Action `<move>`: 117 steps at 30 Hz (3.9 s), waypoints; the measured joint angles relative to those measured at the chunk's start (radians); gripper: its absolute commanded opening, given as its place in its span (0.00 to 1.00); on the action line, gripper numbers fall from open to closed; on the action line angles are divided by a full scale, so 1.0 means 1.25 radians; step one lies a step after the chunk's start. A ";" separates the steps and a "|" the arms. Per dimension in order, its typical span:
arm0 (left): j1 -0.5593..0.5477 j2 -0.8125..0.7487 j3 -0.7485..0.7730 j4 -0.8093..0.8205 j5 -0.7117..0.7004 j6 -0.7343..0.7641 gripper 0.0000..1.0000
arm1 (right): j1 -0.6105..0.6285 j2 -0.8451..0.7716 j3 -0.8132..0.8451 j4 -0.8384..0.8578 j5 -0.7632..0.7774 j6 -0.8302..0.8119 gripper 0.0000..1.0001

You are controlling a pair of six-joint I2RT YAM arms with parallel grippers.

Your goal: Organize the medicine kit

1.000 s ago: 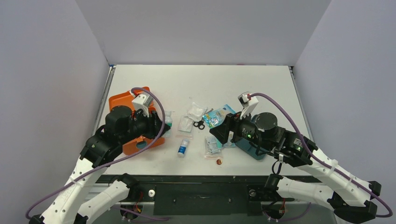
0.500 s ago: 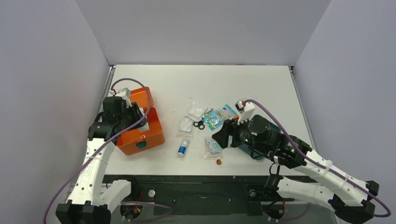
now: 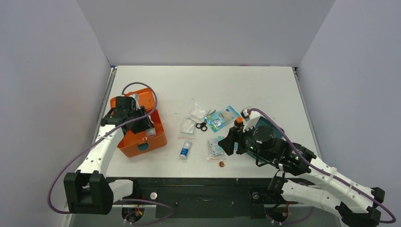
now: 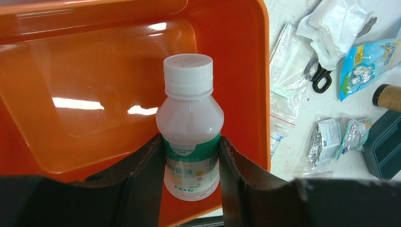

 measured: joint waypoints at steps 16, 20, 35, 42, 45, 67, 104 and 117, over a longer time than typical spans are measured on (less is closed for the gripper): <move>-0.059 0.121 0.000 0.089 -0.056 -0.103 0.00 | 0.000 -0.037 -0.066 0.025 0.000 0.003 0.64; -0.085 0.155 0.000 0.100 -0.077 -0.124 0.00 | 0.000 -0.043 -0.080 0.028 0.000 0.003 0.64; -0.122 0.227 0.000 0.126 -0.157 -0.161 0.14 | 0.000 -0.066 -0.096 0.027 -0.001 0.007 0.64; -0.122 0.237 0.000 0.126 -0.160 -0.161 0.31 | 0.000 -0.066 -0.096 0.027 -0.001 0.012 0.64; -0.122 0.237 0.000 0.126 -0.160 -0.160 0.39 | 0.000 -0.066 -0.096 0.027 -0.001 0.013 0.64; -0.121 0.164 0.030 0.088 -0.151 -0.115 0.56 | 0.000 -0.045 -0.083 0.004 0.015 0.018 0.65; -0.197 -0.239 0.038 0.036 0.137 0.098 0.60 | -0.290 0.345 0.125 -0.096 0.251 -0.060 0.66; -0.213 -0.313 -0.085 0.152 0.268 0.104 0.62 | -0.383 0.475 0.125 -0.024 0.121 -0.092 0.62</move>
